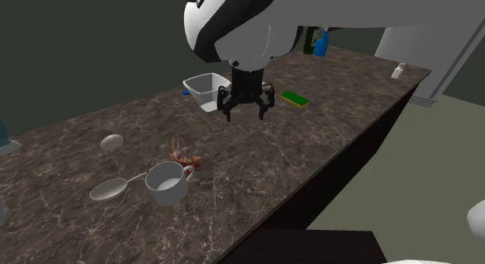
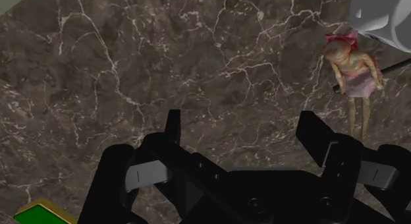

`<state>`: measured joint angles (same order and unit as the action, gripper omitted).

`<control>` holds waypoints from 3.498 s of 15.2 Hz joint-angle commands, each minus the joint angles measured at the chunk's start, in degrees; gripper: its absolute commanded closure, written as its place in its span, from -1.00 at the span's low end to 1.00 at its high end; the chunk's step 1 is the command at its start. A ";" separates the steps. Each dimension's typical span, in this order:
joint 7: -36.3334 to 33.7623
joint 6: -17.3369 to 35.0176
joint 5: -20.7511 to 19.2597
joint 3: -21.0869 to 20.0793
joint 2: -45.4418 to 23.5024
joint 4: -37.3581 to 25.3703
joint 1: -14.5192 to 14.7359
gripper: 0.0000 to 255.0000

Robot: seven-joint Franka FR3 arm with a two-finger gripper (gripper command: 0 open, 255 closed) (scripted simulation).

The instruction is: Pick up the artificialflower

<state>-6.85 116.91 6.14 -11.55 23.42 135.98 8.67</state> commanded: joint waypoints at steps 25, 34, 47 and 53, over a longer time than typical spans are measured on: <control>-12.58 18.29 -5.79 -11.72 -35.88 -17.22 9.99 -1.00; -12.86 20.07 -6.38 -11.52 -37.08 -16.57 10.18 1.00; -12.06 14.50 -4.67 -12.05 -33.49 -18.79 9.63 1.00; -11.65 10.23 -3.67 -12.24 -31.23 -20.95 9.34 1.00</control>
<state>-18.61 127.91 2.30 -23.77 -8.17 115.44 18.09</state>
